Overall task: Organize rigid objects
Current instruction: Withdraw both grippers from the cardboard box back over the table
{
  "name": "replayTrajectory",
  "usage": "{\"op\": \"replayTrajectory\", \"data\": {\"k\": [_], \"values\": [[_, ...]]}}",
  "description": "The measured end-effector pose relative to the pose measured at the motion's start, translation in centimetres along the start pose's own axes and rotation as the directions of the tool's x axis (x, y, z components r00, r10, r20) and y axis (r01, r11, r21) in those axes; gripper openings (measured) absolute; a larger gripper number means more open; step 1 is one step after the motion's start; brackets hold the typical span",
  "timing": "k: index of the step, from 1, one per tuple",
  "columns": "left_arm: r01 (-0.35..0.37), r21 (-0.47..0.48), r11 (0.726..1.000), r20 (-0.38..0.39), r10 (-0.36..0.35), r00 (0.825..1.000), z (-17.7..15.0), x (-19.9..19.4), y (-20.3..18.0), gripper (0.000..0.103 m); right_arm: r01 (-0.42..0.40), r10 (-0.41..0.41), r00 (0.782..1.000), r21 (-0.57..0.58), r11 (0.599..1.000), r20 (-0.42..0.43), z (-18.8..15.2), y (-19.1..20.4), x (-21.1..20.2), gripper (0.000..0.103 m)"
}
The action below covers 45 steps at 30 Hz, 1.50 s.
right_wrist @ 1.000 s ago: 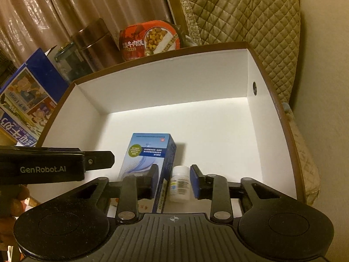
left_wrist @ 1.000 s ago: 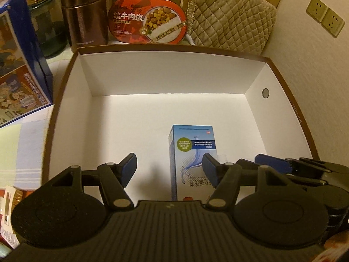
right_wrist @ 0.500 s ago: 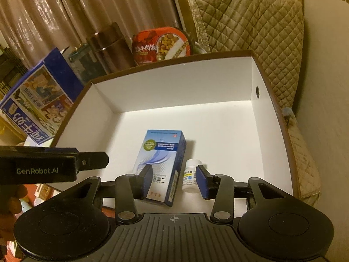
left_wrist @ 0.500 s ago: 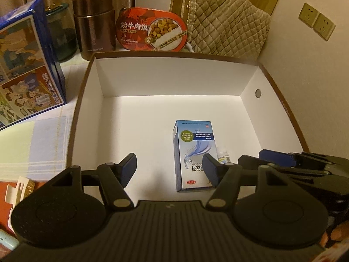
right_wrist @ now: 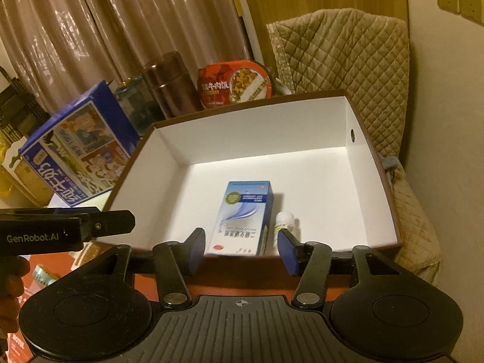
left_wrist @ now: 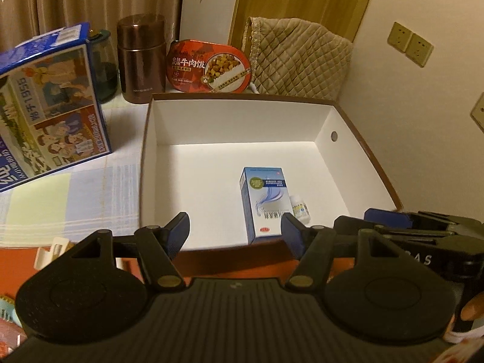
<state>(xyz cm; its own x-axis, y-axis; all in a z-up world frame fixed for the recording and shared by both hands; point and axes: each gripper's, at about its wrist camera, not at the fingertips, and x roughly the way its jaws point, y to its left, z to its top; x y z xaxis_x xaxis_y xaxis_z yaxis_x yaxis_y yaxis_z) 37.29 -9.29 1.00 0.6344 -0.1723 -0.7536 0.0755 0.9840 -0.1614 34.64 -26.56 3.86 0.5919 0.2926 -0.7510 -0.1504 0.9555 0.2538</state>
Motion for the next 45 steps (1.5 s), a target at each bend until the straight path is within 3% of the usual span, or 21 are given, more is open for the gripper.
{"op": "replayTrajectory", "data": {"k": [18,27,45], "values": [[0.031,0.030,0.999,0.038,-0.033,0.999,-5.3,-7.8,3.9,0.066,-0.013,0.013,0.999,-0.005,1.000,0.044,-4.5,6.7,-4.8,0.061],[0.040,0.007,0.999,0.030,-0.040,0.999,-8.1,-10.1,6.2,0.066,-0.043,0.043,0.999,-0.042,0.998,0.000,-7.4,10.0,-5.1,0.061],[-0.071,-0.102,0.992,-0.026,0.069,0.997,-14.0,-12.9,11.9,0.067,-0.124,0.113,0.987,-0.088,0.988,-0.112,-10.9,14.8,-2.9,0.062]]}}
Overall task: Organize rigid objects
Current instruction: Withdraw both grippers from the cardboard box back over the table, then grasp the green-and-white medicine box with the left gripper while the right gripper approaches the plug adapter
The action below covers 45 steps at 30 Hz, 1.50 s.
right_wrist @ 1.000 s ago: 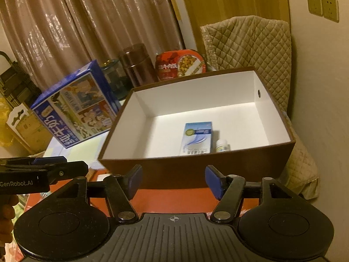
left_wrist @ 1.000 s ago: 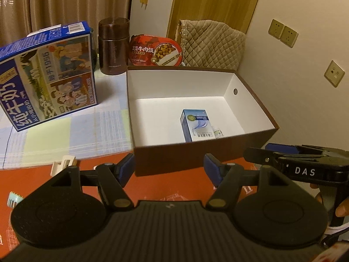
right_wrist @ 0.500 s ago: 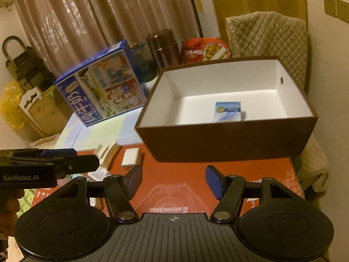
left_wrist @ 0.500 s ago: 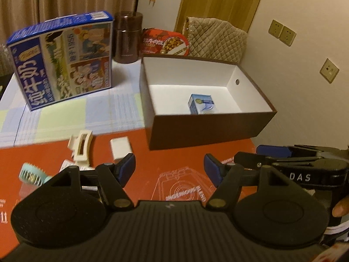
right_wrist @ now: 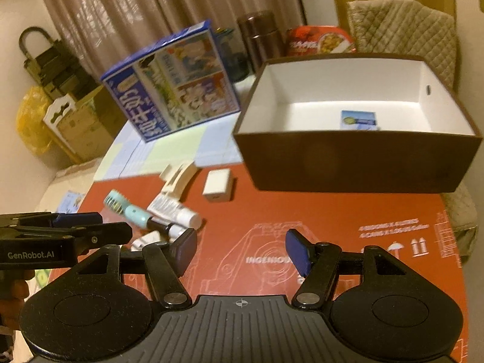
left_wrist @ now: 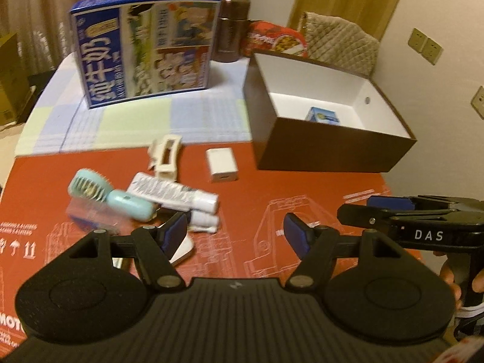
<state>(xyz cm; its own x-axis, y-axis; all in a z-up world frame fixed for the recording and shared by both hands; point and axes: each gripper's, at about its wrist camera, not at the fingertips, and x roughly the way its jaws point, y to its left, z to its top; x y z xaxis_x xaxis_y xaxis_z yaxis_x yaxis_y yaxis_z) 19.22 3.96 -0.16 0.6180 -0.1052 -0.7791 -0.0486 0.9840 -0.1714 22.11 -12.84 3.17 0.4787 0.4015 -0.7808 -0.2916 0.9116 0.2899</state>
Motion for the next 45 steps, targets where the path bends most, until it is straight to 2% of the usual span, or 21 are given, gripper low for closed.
{"op": "replayTrajectory", "data": {"k": [17,24,28,34,45], "values": [[-0.142,-0.111,0.984,-0.020,0.140,0.990,-4.4,-1.4,6.2,0.069,-0.095,0.082,0.990,-0.115,0.989,-0.118,-1.7,5.1,5.1,0.062],[-0.198,-0.138,0.971,-0.053,0.192,0.980,-6.1,-0.6,8.8,0.069,-0.139,0.111,0.981,-0.172,0.975,-0.160,-2.4,7.5,7.6,0.062],[-0.225,-0.124,0.966,-0.076,0.217,0.973,-6.7,0.6,10.0,0.069,-0.152,0.114,0.977,-0.212,0.965,-0.180,-2.8,8.8,9.3,0.062],[-0.249,-0.056,0.967,-0.093,0.243,0.966,-7.1,2.7,11.2,0.069,-0.164,0.114,0.973,-0.251,0.954,-0.203,-3.4,10.2,12.0,0.062],[-0.245,-0.014,0.969,-0.123,0.242,0.963,-7.0,5.6,12.5,0.069,-0.143,0.084,0.974,-0.279,0.950,-0.212,-3.3,11.3,15.6,0.062]]}}
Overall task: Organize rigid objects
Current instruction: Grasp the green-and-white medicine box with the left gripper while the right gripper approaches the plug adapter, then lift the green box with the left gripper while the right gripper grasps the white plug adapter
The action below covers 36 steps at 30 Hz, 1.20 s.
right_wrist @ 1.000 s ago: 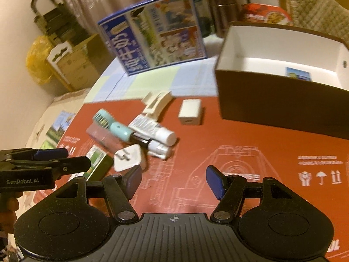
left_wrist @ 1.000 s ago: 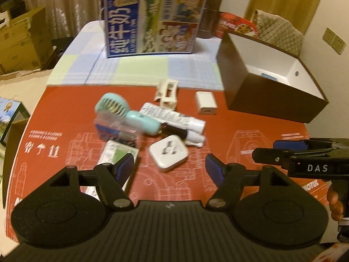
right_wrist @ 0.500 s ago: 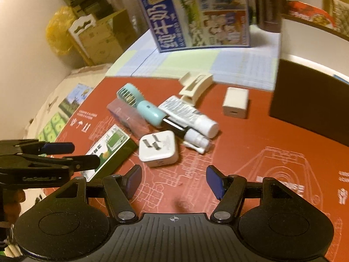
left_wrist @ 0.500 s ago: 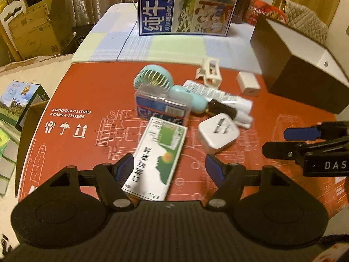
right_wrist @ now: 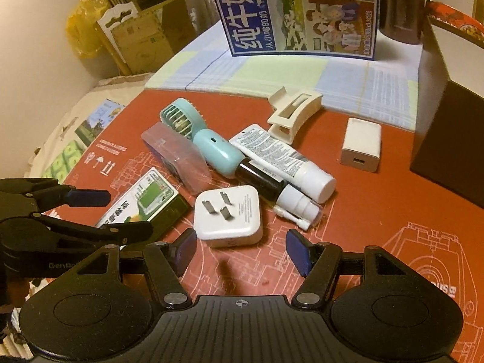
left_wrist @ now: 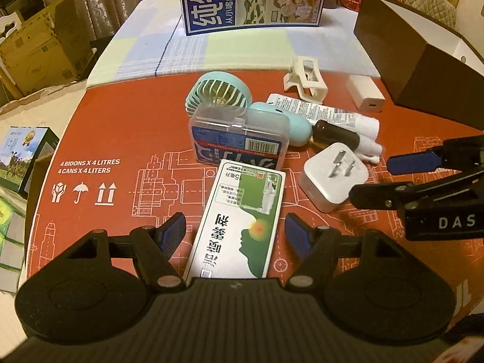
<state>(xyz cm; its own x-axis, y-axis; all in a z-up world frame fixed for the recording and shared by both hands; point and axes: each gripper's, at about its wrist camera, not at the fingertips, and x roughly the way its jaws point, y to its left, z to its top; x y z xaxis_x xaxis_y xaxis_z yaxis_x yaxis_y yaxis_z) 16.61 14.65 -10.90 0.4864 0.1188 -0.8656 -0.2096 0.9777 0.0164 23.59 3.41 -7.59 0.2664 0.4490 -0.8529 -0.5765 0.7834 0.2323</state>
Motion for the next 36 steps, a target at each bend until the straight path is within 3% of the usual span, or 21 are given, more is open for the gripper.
{"op": "replayTrajectory", "data": {"k": [6,16,23,36], "values": [[-0.002,0.011,1.000,-0.011,0.002,1.000,0.1,0.7,0.4,0.069,-0.005,0.005,1.000,-0.025,1.000,-0.014,0.5,0.6,1.4,0.062],[-0.007,-0.014,1.000,-0.030,0.007,1.000,0.1,1.3,1.1,0.053,0.017,-0.019,0.999,-0.056,0.998,-0.049,0.9,1.3,3.9,0.063],[-0.011,-0.026,1.000,-0.035,0.010,0.999,-0.1,1.2,1.0,0.052,0.024,-0.028,0.999,-0.121,0.992,-0.031,0.2,1.7,3.9,0.057],[0.025,-0.024,0.999,-0.072,-0.026,0.997,-1.0,0.6,0.2,0.052,0.038,-0.045,0.997,-0.107,0.994,-0.069,-2.6,0.4,1.3,0.057]]}}
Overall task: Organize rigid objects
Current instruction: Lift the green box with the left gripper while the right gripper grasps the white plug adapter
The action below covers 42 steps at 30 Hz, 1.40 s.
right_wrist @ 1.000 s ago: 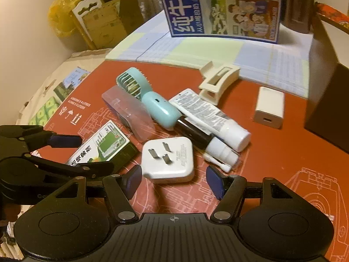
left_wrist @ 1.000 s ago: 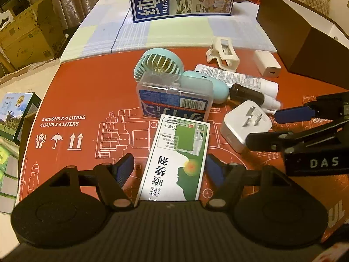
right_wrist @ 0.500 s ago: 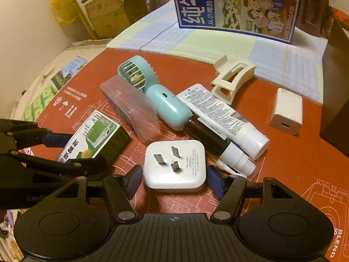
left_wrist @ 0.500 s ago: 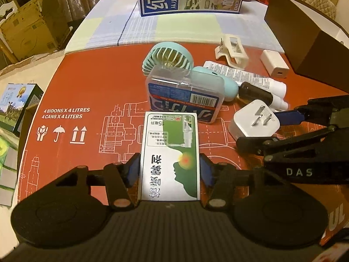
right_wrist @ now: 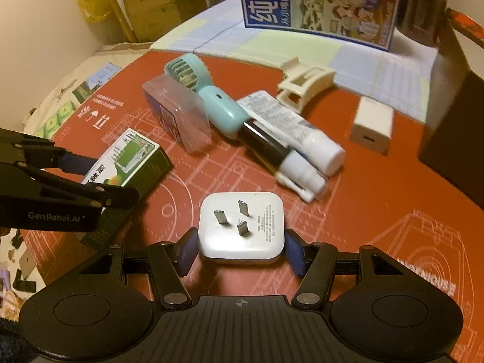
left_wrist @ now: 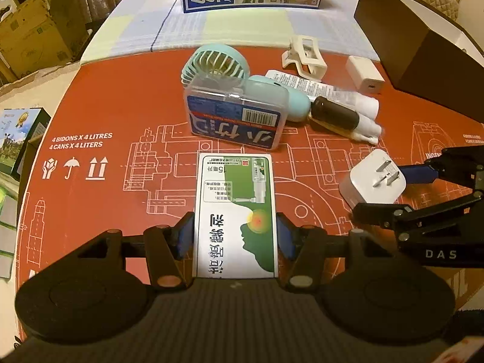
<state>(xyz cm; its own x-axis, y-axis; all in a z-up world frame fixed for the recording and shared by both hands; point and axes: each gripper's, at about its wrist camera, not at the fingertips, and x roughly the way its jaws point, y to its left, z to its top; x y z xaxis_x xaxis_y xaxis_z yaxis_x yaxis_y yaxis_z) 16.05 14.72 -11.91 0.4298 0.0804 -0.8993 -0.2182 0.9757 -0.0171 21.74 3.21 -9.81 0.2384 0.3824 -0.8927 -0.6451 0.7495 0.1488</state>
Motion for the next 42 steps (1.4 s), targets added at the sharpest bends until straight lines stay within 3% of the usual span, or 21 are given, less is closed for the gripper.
{"op": "replayTrajectory", "data": {"k": [20,42], "values": [[-0.024,0.042,0.999,-0.011,0.024,1.000,0.6,1.3,-0.6,0.052,0.043,-0.043,0.999,-0.008,0.999,0.014,0.7,0.7,0.9,0.057],[0.024,0.113,0.993,-0.002,-0.024,1.000,0.3,-0.1,-4.0,0.051,0.043,-0.045,0.999,0.051,0.998,0.030,-1.3,-1.8,-1.9,0.056]]}}
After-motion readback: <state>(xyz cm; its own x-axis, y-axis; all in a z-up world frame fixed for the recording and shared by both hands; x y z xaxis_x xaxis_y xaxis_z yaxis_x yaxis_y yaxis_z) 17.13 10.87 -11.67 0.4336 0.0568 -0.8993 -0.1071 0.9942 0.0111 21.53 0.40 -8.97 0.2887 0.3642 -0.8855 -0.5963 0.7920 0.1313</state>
